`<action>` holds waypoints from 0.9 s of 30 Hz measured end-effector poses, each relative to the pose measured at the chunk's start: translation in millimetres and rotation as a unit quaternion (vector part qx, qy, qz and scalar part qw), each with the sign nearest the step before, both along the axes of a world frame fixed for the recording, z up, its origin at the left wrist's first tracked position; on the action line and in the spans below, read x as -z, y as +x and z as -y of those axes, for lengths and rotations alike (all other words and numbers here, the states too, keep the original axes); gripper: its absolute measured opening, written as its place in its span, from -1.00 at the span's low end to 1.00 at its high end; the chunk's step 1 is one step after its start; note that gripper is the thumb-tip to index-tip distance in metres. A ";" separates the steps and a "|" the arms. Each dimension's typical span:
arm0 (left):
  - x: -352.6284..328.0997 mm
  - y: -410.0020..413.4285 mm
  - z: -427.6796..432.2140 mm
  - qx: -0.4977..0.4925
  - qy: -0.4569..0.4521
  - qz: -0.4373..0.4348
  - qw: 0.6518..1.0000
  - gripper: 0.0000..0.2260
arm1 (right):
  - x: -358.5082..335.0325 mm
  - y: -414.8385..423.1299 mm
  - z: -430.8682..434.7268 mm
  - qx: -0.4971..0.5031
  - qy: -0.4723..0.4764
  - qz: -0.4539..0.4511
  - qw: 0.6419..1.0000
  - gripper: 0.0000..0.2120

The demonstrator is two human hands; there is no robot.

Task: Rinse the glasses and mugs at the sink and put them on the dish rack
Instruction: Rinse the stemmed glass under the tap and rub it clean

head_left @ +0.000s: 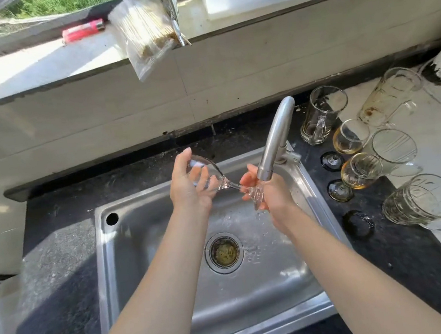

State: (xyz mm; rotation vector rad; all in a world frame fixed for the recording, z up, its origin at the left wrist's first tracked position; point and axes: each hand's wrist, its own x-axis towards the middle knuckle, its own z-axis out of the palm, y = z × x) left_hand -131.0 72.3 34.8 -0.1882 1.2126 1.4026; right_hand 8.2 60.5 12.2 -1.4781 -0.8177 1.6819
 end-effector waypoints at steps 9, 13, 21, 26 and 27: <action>16.2 5.0 16.5 -0.045 -0.081 0.065 0.994 -0.51 | 1.9 -15.2 2.5 0.187 -0.169 -0.065 0.966 -0.64; 24.9 5.9 18.4 -0.033 -0.072 0.040 0.996 -0.48 | 1.8 -14.2 8.5 0.159 -0.193 -0.054 0.967 -0.56; 22.9 11.1 17.3 0.008 -0.002 0.032 0.999 -0.72 | -1.7 1.1 7.8 0.135 -0.196 -0.081 0.968 -0.46; 25.2 12.6 15.4 0.002 0.067 0.041 0.997 -0.77 | -3.9 16.7 3.6 -0.013 -0.234 -0.034 0.972 -0.35; 24.7 10.0 14.3 0.012 0.084 0.042 0.996 -0.76 | -6.9 19.2 3.2 -0.039 -0.222 -0.020 0.974 -0.37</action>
